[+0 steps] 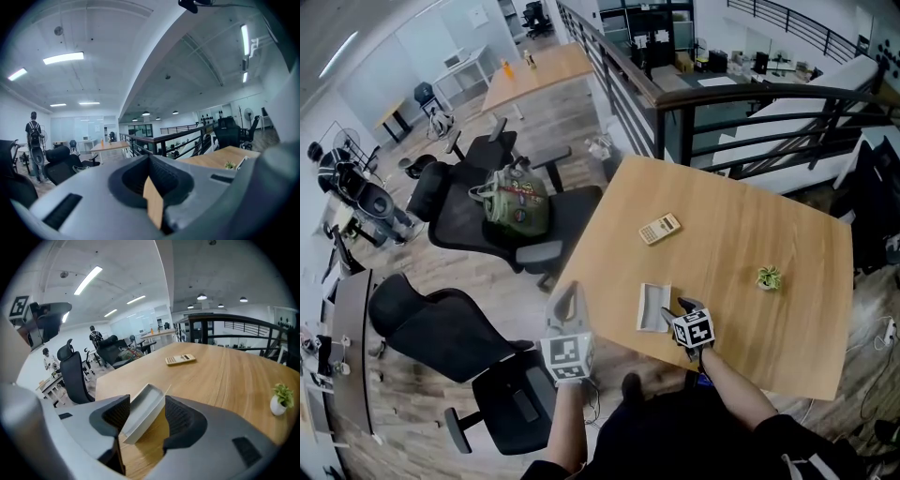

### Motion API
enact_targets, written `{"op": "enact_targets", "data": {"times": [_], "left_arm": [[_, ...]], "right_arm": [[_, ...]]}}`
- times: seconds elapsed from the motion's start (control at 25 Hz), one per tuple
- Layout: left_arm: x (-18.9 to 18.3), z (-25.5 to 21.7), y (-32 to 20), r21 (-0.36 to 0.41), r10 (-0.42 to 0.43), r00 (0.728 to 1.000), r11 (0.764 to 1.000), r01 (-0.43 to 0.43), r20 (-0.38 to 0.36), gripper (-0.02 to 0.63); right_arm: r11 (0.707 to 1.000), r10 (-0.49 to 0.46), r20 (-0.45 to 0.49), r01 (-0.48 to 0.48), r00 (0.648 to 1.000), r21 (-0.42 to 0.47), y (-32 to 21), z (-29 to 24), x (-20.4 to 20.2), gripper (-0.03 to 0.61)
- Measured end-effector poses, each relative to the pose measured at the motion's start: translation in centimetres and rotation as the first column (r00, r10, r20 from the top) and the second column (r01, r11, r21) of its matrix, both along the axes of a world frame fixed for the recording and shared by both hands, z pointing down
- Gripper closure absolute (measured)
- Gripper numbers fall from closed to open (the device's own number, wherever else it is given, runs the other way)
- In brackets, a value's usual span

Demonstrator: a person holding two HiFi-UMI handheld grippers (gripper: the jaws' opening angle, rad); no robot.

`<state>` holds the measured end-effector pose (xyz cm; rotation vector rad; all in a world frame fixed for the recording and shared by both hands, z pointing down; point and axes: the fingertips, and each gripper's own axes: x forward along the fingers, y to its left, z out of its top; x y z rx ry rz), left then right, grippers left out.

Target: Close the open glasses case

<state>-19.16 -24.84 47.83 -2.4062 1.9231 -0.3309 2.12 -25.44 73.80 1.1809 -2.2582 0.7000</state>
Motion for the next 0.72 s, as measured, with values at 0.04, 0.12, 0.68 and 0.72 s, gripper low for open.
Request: {"op": "enact_targets", "data": {"times": [0.04, 0.12, 0.68, 0.72], "left_arm": [[0.0, 0.0, 0.1, 0.000, -0.001, 1.000, 1.000, 0.001, 0.000, 0.612], [-0.1, 0.1, 0.2, -0.003, -0.006, 1.000, 1.000, 0.006, 0.000, 0.614], [-1.9, 0.4, 1.2, -0.014, -0.038, 0.999, 0.999, 0.038, -0.004, 0.612], [-1.9, 0.4, 1.3, -0.015, -0.040, 0.999, 0.999, 0.040, -0.005, 0.612]], "right_arm": [[1.000, -0.003, -0.003, 0.003, 1.000, -0.024, 0.3, 0.8, -0.2, 0.334], [0.998, -0.006, -0.010, 0.006, 1.000, -0.061, 0.9, 2.0, -0.3, 0.334], [0.982, 0.076, -0.082, -0.089, 0.994, -0.168, 1.7, 5.2, 1.7, 0.533], [0.983, 0.077, -0.091, -0.091, 0.993, -0.161, 1.6, 5.1, 1.9, 0.549]]}}
